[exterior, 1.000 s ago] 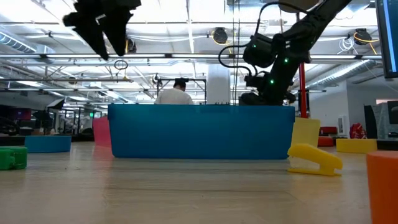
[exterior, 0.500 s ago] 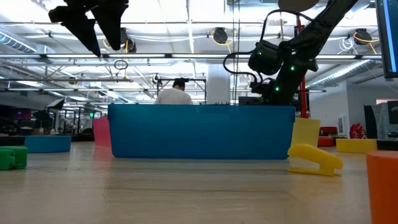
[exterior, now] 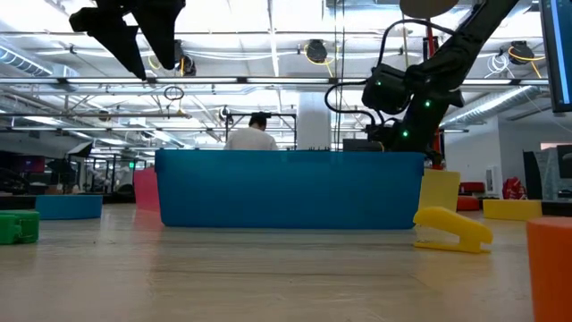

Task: Pick and place Stapler, Stapler remover, tape
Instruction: Put the light blue stapler into the yellow bin, then put the black stapler into the yellow bin

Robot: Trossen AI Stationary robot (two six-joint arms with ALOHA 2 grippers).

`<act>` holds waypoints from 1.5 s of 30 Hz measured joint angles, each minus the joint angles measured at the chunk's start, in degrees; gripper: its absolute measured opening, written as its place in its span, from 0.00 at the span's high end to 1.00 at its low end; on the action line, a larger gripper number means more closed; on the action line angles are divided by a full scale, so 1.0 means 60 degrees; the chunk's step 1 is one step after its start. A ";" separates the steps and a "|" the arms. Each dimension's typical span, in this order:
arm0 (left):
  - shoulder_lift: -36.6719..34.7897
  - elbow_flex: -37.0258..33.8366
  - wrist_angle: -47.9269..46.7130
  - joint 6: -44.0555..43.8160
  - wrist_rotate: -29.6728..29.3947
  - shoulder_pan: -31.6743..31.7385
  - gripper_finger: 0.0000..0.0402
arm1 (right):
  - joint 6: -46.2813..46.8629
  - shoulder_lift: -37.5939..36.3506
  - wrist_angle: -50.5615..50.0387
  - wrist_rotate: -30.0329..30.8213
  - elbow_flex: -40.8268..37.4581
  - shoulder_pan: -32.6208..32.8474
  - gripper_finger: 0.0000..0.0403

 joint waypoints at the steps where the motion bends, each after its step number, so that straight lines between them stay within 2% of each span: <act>1: 0.0000 0.0000 0.0029 0.0058 0.0001 -0.0016 0.32 | 0.0001 0.0000 -0.0003 -0.0020 -0.0010 0.0000 0.68; 17: 0.0004 0.0000 0.0047 0.0185 0.0198 -0.0149 0.32 | -0.0291 -0.0300 -0.0121 -0.0585 -0.0016 -0.0007 0.54; 22: 0.0004 0.0000 0.0043 0.0257 0.0198 -0.0150 0.32 | -0.0598 -0.1465 -0.0090 -0.0700 0.0001 -0.0007 0.54; 28: 0.0004 0.0000 0.0051 0.0426 0.0120 -0.0160 0.32 | -0.0763 -0.3753 -0.0739 -0.0778 0.0012 0.0399 0.59; 31: 0.0004 0.0000 0.0049 0.0473 -0.0093 -0.0160 0.32 | -0.0611 -0.4961 -0.1506 -0.1580 0.0022 0.0796 0.61; 36: 0.0004 0.0000 0.0047 0.0551 -0.0525 -0.0160 0.32 | 0.0973 -0.6491 -0.3161 -0.3806 0.0023 0.1563 0.63; 42: 0.0004 0.0000 0.0051 0.0587 -0.1253 -0.0160 0.32 | 0.3020 -0.7498 -0.5996 -0.6505 0.0020 0.2224 0.64; 45: 0.0004 0.0000 0.0048 0.0755 -0.1387 -0.0154 0.32 | 0.4061 -0.7838 -0.7371 -0.7509 0.0020 0.2508 0.64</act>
